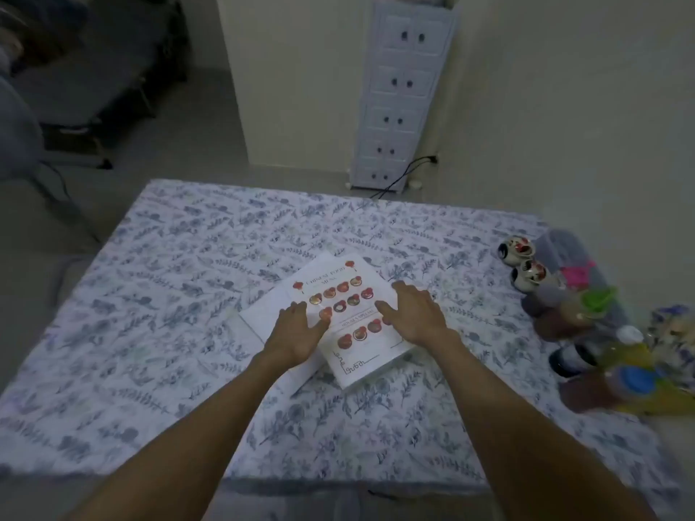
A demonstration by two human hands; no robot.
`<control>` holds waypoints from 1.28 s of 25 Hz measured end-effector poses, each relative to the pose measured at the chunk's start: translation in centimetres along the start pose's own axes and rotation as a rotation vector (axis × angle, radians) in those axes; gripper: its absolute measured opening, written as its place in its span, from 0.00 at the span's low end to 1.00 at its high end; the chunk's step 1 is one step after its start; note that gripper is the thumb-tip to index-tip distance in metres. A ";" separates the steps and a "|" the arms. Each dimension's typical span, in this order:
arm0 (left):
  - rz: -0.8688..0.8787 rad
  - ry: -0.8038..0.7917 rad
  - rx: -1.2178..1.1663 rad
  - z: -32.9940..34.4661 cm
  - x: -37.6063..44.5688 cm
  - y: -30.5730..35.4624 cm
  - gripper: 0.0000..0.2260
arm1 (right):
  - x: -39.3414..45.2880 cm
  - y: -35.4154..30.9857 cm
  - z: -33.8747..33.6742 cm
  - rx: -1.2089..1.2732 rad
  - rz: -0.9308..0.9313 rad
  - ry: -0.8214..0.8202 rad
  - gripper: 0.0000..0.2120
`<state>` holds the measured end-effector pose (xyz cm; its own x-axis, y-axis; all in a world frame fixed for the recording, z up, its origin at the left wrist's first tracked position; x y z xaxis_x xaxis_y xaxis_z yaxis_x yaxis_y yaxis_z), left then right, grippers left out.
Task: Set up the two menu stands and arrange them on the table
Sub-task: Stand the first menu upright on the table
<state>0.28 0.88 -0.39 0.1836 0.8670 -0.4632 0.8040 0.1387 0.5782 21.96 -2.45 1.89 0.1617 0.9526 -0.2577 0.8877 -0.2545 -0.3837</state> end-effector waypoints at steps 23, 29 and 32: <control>-0.509 0.242 -0.539 5.0 5.3 1.1 0.14 | 7.1 6.4 3.7 0.577 0.393 0.129 0.15; -0.162 0.207 -0.545 4.4 4.0 6.2 0.08 | 1.8 9.7 0.7 0.807 0.491 0.427 0.11; -0.023 0.180 -0.562 5.6 3.3 8.4 0.06 | -0.6 12.3 -0.7 0.861 0.469 0.550 0.05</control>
<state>10.79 2.25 -0.82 0.0313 0.9214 -0.3875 0.3749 0.3485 0.8591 33.12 -6.06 -2.05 0.7589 0.6221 -0.1926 0.1301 -0.4346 -0.8912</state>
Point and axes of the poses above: each hand's wrist, its own x-axis towards the middle knuckle, its own z-axis out of the palm, y = z × x, the point moved 1 cm from there along x, towards the middle knuckle, and after that the axes turned 7 degrees about -z, right-handed, at the moved point
